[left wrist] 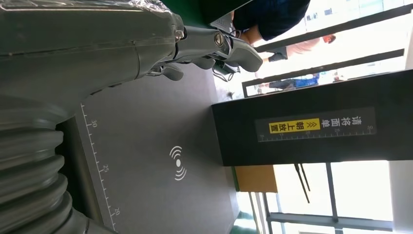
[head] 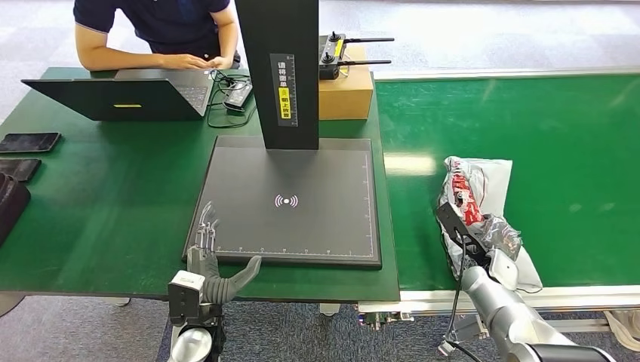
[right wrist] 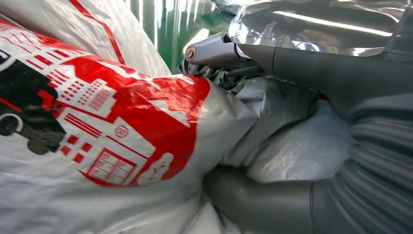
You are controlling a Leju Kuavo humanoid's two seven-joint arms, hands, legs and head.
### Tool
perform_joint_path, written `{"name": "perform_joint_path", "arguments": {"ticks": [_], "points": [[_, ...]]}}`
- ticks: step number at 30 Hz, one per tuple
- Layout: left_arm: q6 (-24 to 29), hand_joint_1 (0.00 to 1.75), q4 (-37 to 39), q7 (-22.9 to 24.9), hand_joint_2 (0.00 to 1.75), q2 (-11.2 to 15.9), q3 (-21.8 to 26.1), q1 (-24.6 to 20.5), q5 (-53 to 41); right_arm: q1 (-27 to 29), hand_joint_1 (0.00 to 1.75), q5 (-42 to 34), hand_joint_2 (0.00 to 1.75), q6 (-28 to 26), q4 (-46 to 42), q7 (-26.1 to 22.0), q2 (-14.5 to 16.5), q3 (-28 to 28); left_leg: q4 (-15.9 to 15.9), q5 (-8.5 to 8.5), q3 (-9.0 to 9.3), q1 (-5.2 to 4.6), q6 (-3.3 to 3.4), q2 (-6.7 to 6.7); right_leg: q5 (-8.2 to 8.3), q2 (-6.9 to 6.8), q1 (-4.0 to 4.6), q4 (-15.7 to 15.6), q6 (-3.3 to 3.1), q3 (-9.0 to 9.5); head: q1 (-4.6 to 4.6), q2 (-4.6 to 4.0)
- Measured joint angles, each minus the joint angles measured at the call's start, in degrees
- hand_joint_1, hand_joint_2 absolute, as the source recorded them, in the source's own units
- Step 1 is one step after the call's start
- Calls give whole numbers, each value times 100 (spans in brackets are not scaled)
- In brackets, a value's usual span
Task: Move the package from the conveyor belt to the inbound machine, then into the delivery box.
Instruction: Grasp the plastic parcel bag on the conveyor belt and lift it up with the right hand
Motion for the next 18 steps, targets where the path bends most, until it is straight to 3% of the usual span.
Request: {"name": "perform_joint_path", "arguments": {"ticks": [5,10,18], "points": [[-1,0,5,0,175,0,0,-12,-1,0,153,141,175,-102,0,-38,22,-38,0,0,0,0,0,0,0,0,1,0,0,0,-1,0],[1,0,14,0,175,0,0,-20,0,9,141,355,175,-366,-4,-208,67,-128,0,0,-1,1,0,0,0,0,1,0,-1,-1,0,0],[26,0,16,0,175,0,0,-19,28,83,137,750,175,-925,-254,-848,224,-250,-1,0,-4,1,-1,2,0,2,1,1,-1,-4,0,0]]}}
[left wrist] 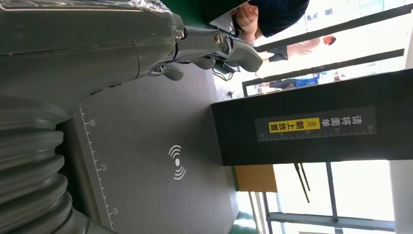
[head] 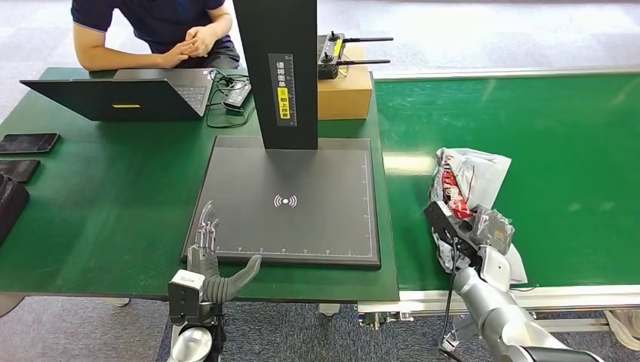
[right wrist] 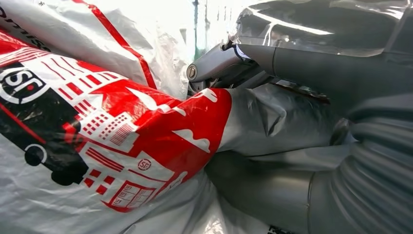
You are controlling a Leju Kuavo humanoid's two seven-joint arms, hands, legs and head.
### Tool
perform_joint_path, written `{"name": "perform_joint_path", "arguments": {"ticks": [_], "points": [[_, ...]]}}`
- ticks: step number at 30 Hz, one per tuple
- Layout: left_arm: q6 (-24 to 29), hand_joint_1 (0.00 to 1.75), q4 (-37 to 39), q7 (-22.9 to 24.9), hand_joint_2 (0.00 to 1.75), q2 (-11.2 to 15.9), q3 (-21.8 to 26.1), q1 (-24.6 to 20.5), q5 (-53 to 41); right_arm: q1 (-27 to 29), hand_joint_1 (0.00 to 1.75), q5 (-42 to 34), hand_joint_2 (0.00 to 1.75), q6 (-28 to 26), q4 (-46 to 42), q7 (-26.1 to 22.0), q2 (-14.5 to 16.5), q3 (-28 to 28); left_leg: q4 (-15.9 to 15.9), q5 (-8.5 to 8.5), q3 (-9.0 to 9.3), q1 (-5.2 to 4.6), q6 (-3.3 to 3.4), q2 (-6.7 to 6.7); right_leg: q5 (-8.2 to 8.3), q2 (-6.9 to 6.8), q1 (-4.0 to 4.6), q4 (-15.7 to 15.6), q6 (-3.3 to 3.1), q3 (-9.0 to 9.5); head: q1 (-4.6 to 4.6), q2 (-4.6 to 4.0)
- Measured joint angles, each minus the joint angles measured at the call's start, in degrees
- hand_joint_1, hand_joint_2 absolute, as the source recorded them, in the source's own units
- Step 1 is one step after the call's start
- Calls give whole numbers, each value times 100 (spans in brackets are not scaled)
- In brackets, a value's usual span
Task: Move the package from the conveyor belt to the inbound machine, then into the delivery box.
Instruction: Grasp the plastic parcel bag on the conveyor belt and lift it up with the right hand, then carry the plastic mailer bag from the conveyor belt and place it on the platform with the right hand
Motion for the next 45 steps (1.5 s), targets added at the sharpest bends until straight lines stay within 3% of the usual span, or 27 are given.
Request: {"name": "perform_joint_path", "arguments": {"ticks": [12,17,24,32,45], "points": [[90,0,0,0,175,0,-11,-4,116,152,139,135,175,-139,-1491,-1118,330,18,0,0,-1,0,0,-1,0,-1,0,0,0,-2,-1,0],[136,0,0,0,175,0,-37,-4,176,252,138,-28,175,-138,-2011,-1519,464,272,0,0,-1,0,0,0,0,0,0,0,0,-2,-1,0],[186,0,-2,0,175,9,-118,-5,247,470,135,-87,175,109,-2700,-1714,707,1048,-1,1,-1,1,-1,0,0,1,2,1,-1,-2,-1,0],[184,0,-1,0,175,17,-181,-36,292,515,141,-91,175,555,-3178,-1611,1007,2429,-2,2,-2,3,-3,2,-1,3,4,3,-2,-4,-1,0],[34,0,34,0,175,15,-338,-244,137,-387,143,-513,175,335,-2337,-1556,1372,3808,-1,3,-3,2,-2,2,0,2,2,4,-2,-5,-1,0]]}}
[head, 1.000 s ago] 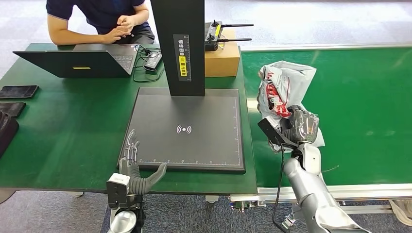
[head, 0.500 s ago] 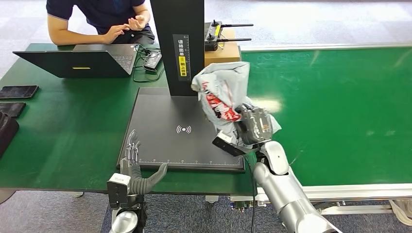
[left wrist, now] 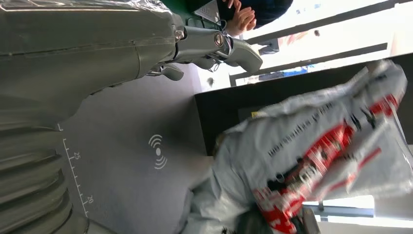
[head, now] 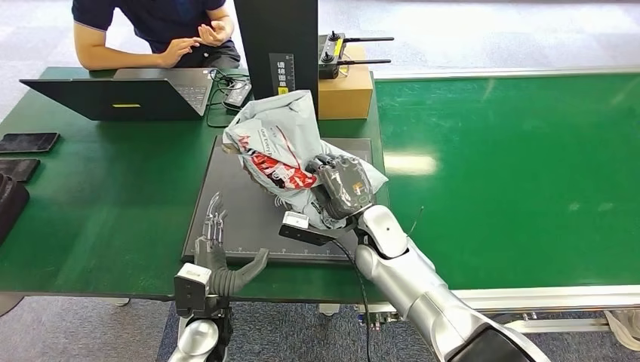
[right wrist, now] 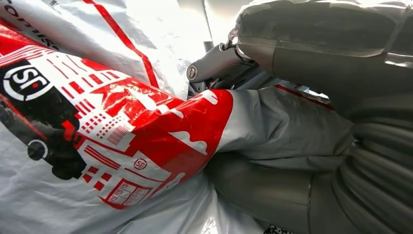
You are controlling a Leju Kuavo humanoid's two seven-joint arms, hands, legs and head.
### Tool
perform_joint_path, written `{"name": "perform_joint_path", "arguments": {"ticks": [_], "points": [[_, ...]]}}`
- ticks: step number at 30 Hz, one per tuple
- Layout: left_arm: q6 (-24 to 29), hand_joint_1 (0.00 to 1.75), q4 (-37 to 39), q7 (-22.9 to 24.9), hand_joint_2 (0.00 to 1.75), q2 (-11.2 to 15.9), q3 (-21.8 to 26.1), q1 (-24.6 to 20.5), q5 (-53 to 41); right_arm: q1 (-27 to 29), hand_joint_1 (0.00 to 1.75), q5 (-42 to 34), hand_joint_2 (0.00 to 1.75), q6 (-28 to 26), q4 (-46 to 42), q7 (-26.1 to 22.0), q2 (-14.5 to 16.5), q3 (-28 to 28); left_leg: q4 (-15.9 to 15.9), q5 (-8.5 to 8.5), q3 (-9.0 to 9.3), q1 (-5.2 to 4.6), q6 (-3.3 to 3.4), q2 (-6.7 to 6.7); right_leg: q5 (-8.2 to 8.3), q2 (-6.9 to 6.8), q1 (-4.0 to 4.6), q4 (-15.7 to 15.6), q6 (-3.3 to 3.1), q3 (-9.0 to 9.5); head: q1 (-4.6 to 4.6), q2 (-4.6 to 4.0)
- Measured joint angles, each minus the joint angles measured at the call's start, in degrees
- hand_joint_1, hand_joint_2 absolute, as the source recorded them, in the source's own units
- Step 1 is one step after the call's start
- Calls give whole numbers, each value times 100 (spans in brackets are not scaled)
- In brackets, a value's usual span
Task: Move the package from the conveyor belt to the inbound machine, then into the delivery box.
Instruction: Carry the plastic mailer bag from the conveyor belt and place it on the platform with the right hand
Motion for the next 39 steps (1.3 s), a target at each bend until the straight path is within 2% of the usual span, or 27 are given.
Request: {"name": "perform_joint_path", "arguments": {"ticks": [6,10,14,20,21,24,25,34,38,39], "points": [[19,0,37,0,175,0,-78,-17,14,-270,141,-164,175,28,755,-17,266,243,0,0,-1,1,0,-1,-1,-1,1,0,-1,-1,-1,0],[-6,0,70,0,175,0,-109,-41,21,-299,132,-54,175,-46,1162,145,376,344,0,0,-1,1,0,-1,-1,-1,1,0,-1,-2,-1,0],[-36,0,118,0,175,0,-162,-101,33,-312,131,214,175,-173,1524,439,407,484,0,0,-1,0,0,-2,0,-2,0,0,0,-1,0,0],[-38,0,155,0,175,0,-216,-151,77,-345,127,255,175,-199,1904,522,408,547,1,0,-1,-1,0,-1,0,-1,-1,0,0,-2,1,0],[-38,0,160,0,175,0,-218,-155,77,-353,106,256,175,-202,1942,527,408,551,1,0,-1,-1,0,-1,0,-1,-1,0,0,-2,1,0],[-38,0,166,0,175,0,-220,-161,77,-379,11,258,175,-207,2030,548,408,565,1,0,-1,0,0,-1,0,-1,0,0,0,-2,-1,0],[-38,0,168,0,175,0,-220,-162,77,-387,0,263,175,-207,2058,574,408,574,1,0,0,0,0,-1,0,-1,0,0,0,-2,-1,0],[-96,0,228,0,175,2,-255,-240,101,-393,0,357,175,-498,2246,826,395,600,1,0,3,0,0,-1,0,-1,0,0,0,0,-1,0],[-86,0,296,0,175,2,-284,-307,152,-352,0,468,0,-526,2187,758,353,558,1,0,8,-1,0,-1,0,-1,-1,-1,0,6,1,0],[-79,0,308,0,175,3,-288,-314,162,-321,0,524,0,-526,2126,702,335,507,1,0,8,-1,0,-1,0,-1,-1,-1,0,6,1,0]]}}
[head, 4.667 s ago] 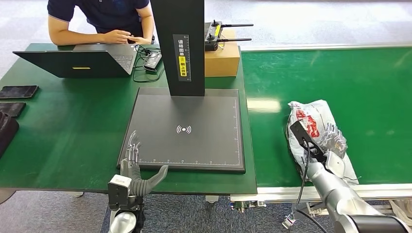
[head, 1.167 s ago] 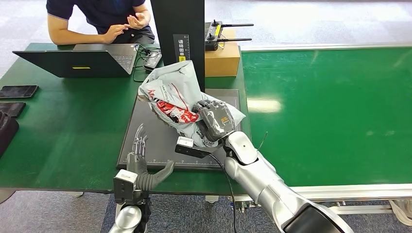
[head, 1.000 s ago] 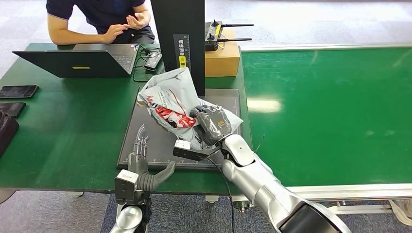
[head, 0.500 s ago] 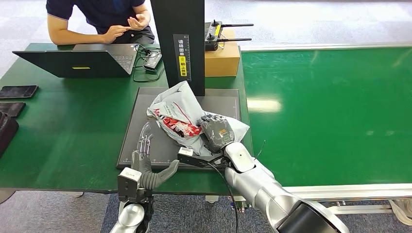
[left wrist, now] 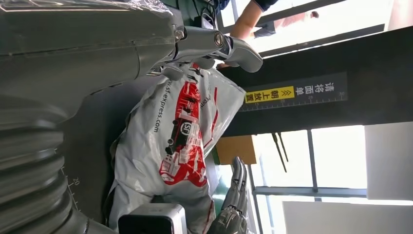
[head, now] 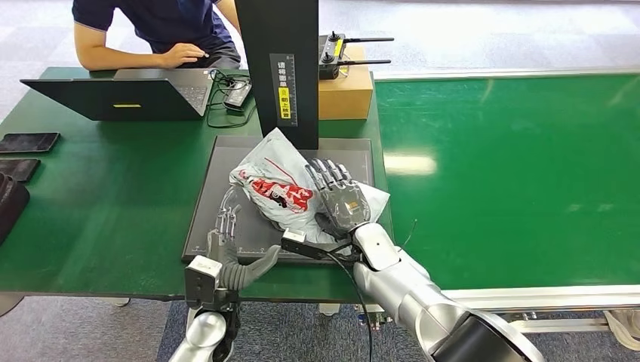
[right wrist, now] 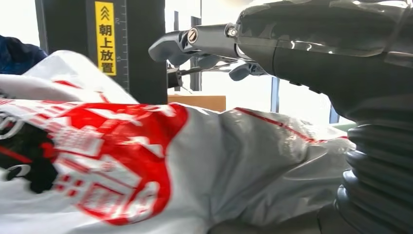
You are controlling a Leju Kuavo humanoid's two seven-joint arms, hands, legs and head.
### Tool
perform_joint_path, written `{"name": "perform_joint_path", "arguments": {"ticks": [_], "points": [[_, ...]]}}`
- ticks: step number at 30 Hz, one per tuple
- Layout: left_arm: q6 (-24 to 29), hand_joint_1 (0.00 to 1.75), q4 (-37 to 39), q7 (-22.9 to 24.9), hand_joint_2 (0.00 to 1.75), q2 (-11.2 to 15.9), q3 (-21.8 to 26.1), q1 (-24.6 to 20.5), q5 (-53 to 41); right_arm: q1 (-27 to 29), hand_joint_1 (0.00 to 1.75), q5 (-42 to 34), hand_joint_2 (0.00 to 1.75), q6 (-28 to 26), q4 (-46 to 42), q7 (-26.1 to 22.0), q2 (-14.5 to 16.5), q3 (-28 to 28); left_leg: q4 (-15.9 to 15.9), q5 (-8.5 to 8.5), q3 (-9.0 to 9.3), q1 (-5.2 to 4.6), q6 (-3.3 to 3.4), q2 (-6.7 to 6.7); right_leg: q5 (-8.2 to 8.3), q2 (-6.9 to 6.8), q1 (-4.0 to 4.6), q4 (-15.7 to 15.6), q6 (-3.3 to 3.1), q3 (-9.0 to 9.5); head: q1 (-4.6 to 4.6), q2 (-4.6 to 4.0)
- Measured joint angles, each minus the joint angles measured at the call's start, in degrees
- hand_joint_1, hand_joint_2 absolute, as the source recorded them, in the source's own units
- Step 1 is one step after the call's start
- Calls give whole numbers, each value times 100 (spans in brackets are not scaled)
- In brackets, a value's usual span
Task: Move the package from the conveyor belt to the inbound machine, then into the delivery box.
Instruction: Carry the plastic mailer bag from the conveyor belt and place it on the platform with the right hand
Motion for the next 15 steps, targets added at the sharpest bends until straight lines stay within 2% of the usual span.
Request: {"name": "perform_joint_path", "arguments": {"ticks": [3,5,9,12,15], "points": [[32,0,32,0,175,4,-13,-23,17,155,0,221,0,1,-284,-300,-41,-284,0,0,-2,0,0,1,0,1,0,0,0,-1,-1,0],[69,0,51,0,175,6,-24,-31,26,301,0,410,0,2,-558,-696,-42,-609,0,0,-3,0,0,0,0,0,0,0,0,-3,-1,0],[137,0,89,0,175,8,-43,-32,31,652,0,533,175,2,-1219,-1782,85,-1654,0,0,-9,1,0,-2,-1,-1,1,0,-1,-8,-2,0],[141,0,115,0,175,8,-59,-32,50,877,0,80,175,2,-1648,-2686,257,-2534,-1,0,-10,1,0,-2,-1,-1,2,0,-1,-9,-2,0],[138,0,121,0,175,9,-69,-31,97,1046,0,-929,175,7,-1901,-3063,355,-3036,-1,0,-9,1,0,-2,-1,-1,1,0,-1,-9,-1,0]]}}
